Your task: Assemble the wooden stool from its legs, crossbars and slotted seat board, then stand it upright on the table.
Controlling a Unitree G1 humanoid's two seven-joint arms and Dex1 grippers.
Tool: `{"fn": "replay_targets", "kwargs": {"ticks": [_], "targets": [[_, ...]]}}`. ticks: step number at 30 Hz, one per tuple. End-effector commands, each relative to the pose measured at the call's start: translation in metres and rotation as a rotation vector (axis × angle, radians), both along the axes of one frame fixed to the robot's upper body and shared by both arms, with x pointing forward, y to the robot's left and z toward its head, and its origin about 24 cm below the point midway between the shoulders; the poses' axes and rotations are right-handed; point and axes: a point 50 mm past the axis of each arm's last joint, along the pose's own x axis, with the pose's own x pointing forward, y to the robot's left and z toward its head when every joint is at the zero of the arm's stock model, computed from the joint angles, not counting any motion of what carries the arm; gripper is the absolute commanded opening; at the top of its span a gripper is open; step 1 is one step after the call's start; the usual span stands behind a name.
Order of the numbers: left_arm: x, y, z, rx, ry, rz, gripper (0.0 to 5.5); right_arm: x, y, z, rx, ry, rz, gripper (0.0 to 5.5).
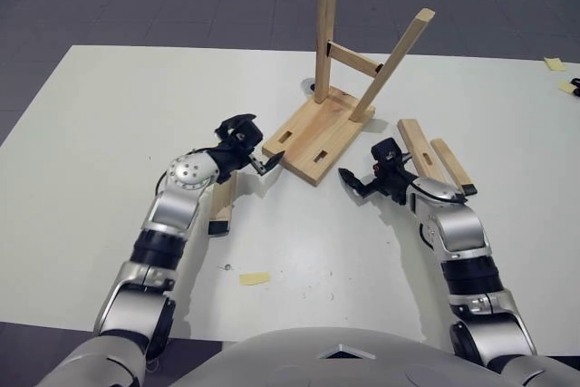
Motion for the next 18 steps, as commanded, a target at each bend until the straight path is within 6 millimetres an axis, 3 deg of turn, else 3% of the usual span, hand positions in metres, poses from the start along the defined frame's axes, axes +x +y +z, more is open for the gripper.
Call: {"fn": "replay_targets", "kwargs": {"ticks": [1, 3, 8, 11, 14, 18], "targets": [[-0.015, 0.017, -0.005, -0.013, 0.064, 0.073, 5.4, -0.018, -0.01, -0.006, -0.001, 0.044, -0.064, 5.38], [-0.006, 0.02, -0.002, -0.039, 0.051, 0.134, 5.4, -0.017, -0.011, -0.003, 0.006, 0.024, -0.089, 5.38], [0.047, 0.015, 0.013, -0.004, -0.077, 0.268, 5.4, 0.0, -0.01, 0.01, 0.023, -0.066, -0.135, 5.38], [0.072, 0.004, 0.005, 0.097, -0.064, 0.243, 5.4, 0.009, -0.01, 0.018, 0.029, -0.113, -0.15, 5.38], [0.079, -0.007, -0.015, 0.254, -0.006, 0.144, 5.4, 0.017, -0.011, 0.03, 0.039, -0.172, -0.163, 5.38], [0.07, -0.016, -0.036, 0.374, 0.04, -0.029, 5.4, 0.024, -0.014, 0.05, 0.062, -0.25, -0.177, 5.38]]}}
